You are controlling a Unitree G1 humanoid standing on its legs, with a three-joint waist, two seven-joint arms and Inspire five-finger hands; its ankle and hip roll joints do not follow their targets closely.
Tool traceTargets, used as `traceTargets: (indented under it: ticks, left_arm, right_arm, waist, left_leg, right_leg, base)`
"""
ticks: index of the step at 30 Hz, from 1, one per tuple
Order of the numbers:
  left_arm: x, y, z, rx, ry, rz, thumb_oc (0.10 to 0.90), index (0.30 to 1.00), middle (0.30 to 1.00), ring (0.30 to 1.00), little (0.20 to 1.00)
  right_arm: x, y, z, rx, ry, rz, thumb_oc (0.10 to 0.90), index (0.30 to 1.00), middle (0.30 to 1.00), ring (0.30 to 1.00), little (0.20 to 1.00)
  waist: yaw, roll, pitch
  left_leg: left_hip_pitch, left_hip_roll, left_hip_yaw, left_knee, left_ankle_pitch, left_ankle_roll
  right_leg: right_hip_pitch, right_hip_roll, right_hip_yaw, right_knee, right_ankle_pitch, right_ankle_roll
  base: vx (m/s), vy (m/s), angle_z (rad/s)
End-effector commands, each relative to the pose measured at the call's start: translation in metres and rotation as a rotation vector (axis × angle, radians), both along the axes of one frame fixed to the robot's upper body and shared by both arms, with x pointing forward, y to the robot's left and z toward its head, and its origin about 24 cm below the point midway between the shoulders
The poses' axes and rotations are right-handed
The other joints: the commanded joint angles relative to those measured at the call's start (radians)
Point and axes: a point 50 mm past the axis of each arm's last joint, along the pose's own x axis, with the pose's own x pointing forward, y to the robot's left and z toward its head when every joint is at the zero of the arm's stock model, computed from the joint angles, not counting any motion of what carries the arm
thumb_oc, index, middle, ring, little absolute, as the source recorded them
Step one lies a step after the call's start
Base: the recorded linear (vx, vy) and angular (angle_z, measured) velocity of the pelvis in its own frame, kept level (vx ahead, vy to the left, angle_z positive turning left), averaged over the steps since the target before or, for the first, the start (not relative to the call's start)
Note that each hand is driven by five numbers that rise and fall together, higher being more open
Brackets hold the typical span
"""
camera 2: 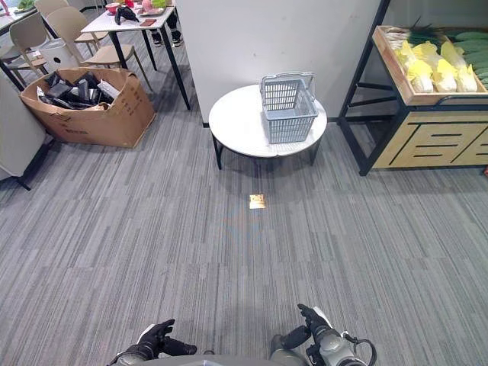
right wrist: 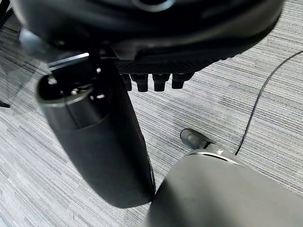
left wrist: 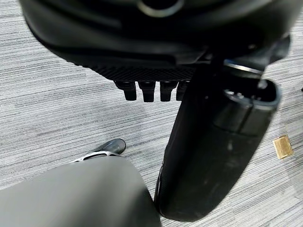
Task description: Get the vegetables into the basket
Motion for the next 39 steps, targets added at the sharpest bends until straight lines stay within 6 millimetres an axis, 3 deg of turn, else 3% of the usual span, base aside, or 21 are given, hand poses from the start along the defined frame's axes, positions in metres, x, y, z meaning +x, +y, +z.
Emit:
traceTargets:
  ticks: [1,13,16,20,22,23,25,26,28,29,32,33,34,38,39]
  left_arm:
    - [0.003,-0.003,-0.001,0.021,0.015,-0.065,0.900,1.000,1.000,1.000,1.000]
    - [0.001,0.024,0.002,0.141,0.055,-0.051,0.900,1.000,1.000,1.000,1.000]
    - [0.007,0.035,0.006,0.174,0.045,-0.037,0.900,1.000,1.000,1.000,1.000]
    - [0.011,0.044,0.009,0.170,0.028,-0.010,0.900,1.000,1.000,1.000,1.000]
    - [0.014,0.045,0.011,0.153,0.006,0.045,0.900,1.000,1.000,1.000,1.000]
    - [0.014,0.045,0.011,0.153,0.006,0.045,0.900,1.000,1.000,1.000,1.000]
    - [0.018,0.045,0.012,0.151,-0.011,0.060,0.900,1.000,1.000,1.000,1.000]
    - [0.019,0.043,0.012,0.146,-0.016,0.053,0.900,1.000,1.000,1.000,1.000]
    - [0.016,0.041,0.010,0.141,-0.008,0.045,0.900,1.000,1.000,1.000,1.000]
    - [0.012,0.041,0.009,0.142,0.003,0.039,0.900,1.000,1.000,1.000,1.000]
    - [0.008,0.038,0.007,0.139,0.011,0.040,0.900,1.000,1.000,1.000,1.000]
    - [0.005,0.036,0.006,0.134,0.014,0.039,0.900,1.000,1.000,1.000,1.000]
    - [0.004,0.036,0.006,0.132,0.017,0.041,0.900,1.000,1.000,1.000,1.000]
    - [-0.007,0.036,0.003,0.129,0.046,0.039,0.900,1.000,1.000,1.000,1.000]
    - [-0.007,0.037,0.004,0.135,0.047,0.022,0.900,1.000,1.000,1.000,1.000]
  right_arm:
    - [-0.017,-0.025,-0.001,-0.107,0.099,0.007,0.900,1.000,1.000,1.000,1.000]
    - [-0.007,-0.030,0.004,-0.103,0.037,-0.050,0.900,1.000,1.000,1.000,1.000]
    - [0.005,-0.031,0.008,-0.099,-0.002,-0.053,0.900,1.000,1.000,1.000,1.000]
    - [0.009,-0.031,0.010,-0.083,-0.024,-0.052,0.900,1.000,1.000,1.000,1.000]
    - [0.006,-0.034,0.010,-0.083,-0.024,-0.065,0.900,1.000,1.000,1.000,1.000]
    - [0.006,-0.034,0.010,-0.083,-0.024,-0.065,0.900,1.000,1.000,1.000,1.000]
    - [0.007,-0.035,0.010,-0.086,-0.032,-0.066,0.900,1.000,1.000,1.000,1.000]
    - [0.004,-0.038,0.010,-0.097,-0.024,-0.071,0.900,1.000,1.000,1.000,1.000]
    - [0.001,-0.040,0.010,-0.101,-0.015,-0.073,0.900,1.000,1.000,1.000,1.000]
    - [-0.001,-0.041,0.010,-0.103,-0.010,-0.074,0.900,1.000,1.000,1.000,1.000]
    - [-0.003,-0.042,0.010,-0.108,-0.008,-0.072,0.900,1.000,1.000,1.000,1.000]
    - [-0.004,-0.043,0.009,-0.114,-0.005,-0.068,0.900,1.000,1.000,1.000,1.000]
    - [-0.004,-0.043,0.009,-0.115,-0.004,-0.066,0.900,1.000,1.000,1.000,1.000]
    - [-0.010,-0.041,0.007,-0.103,0.015,-0.064,0.900,1.000,1.000,1.000,1.000]
    - [-0.012,-0.039,0.006,-0.098,0.023,-0.060,0.900,1.000,1.000,1.000,1.000]
  waist:
    - [-0.004,-0.037,0.002]
    - [-0.024,-0.045,0.015]
    - [-0.029,-0.044,0.039]
    - [-0.031,-0.058,0.058]
    - [-0.018,-0.067,0.072]
    - [-0.020,-0.066,0.072]
    - [-0.014,-0.072,0.084]
    - [-0.007,-0.079,0.092]
    - [-0.003,-0.079,0.091]
    - [-0.002,-0.077,0.083]
    - [0.008,-0.066,0.081]
    - [0.018,-0.051,0.076]
    - [0.023,-0.046,0.071]
    - [0.033,-0.053,0.040]
    - [0.029,-0.060,0.024]
  left_leg:
    - [-0.005,0.017,-0.037,-0.026,0.012,-0.029]
    - [-0.009,0.047,-0.022,-0.026,0.020,-0.047]
    - [-0.026,0.077,-0.015,-0.026,0.040,-0.050]
    - [-0.102,0.109,-0.027,0.176,0.054,-0.061]
    - [-0.166,0.093,-0.079,0.306,0.095,-0.062]
    - [-0.169,0.094,-0.081,0.310,0.093,-0.062]
    - [-0.198,0.071,-0.120,0.354,0.111,-0.056]
    - [-0.259,0.023,-0.177,0.384,0.117,-0.045]
    - [-0.300,0.002,-0.184,0.336,0.104,-0.034]
    - [-0.330,0.019,-0.175,0.264,0.106,-0.032]
    - [-0.343,0.040,-0.183,0.155,0.148,-0.037]
    - [-0.360,0.052,-0.203,0.085,0.196,-0.054]
    - [-0.358,0.052,-0.214,0.055,0.210,-0.060]
    - [-0.327,0.047,-0.201,0.043,0.191,-0.052]
    - [-0.318,0.039,-0.173,0.049,0.180,-0.043]
  right_leg:
    - [0.011,-0.077,0.016,0.004,-0.013,0.082]
    - [-0.005,-0.045,0.034,0.016,-0.025,0.064]
    - [-0.086,-0.016,0.049,0.128,-0.075,0.042]
    - [-0.110,0.023,0.075,0.184,-0.110,0.004]
    - [-0.091,0.030,0.077,0.180,-0.112,-0.015]
    - [-0.091,0.030,0.075,0.180,-0.112,-0.016]
    - [-0.081,0.030,0.079,0.177,-0.113,-0.021]
    - [-0.069,0.023,0.085,0.183,-0.120,-0.023]
    - [-0.051,0.022,0.101,0.177,-0.127,-0.021]
    - [-0.031,0.022,0.112,0.169,-0.142,-0.017]
    - [-0.002,0.024,0.128,0.164,-0.162,-0.013]
    - [0.025,0.032,0.150,0.159,-0.178,-0.008]
    - [0.042,0.034,0.167,0.159,-0.187,-0.004]
    - [0.087,0.013,0.213,0.155,-0.210,0.010]
    - [0.089,-0.013,0.221,0.166,-0.208,0.029]
  base:
    - [0.00,0.000,0.00]
    - [0.02,-0.043,-0.04]
    - [-0.01,-0.130,-0.06]
    - [0.08,-0.262,-0.19]
    - [0.06,-0.169,-0.17]
    - [0.05,-0.097,0.04]
    - [0.07,-0.057,0.00]
    - [0.14,-0.022,-0.09]
    - [0.24,0.022,-0.06]
    - [0.29,0.093,-0.19]
    - [0.24,0.121,-0.33]
    - [0.28,0.151,-0.50]
    - [0.28,0.151,-0.61]
    - [0.29,0.232,-0.73]
    - [0.23,0.261,-1.02]
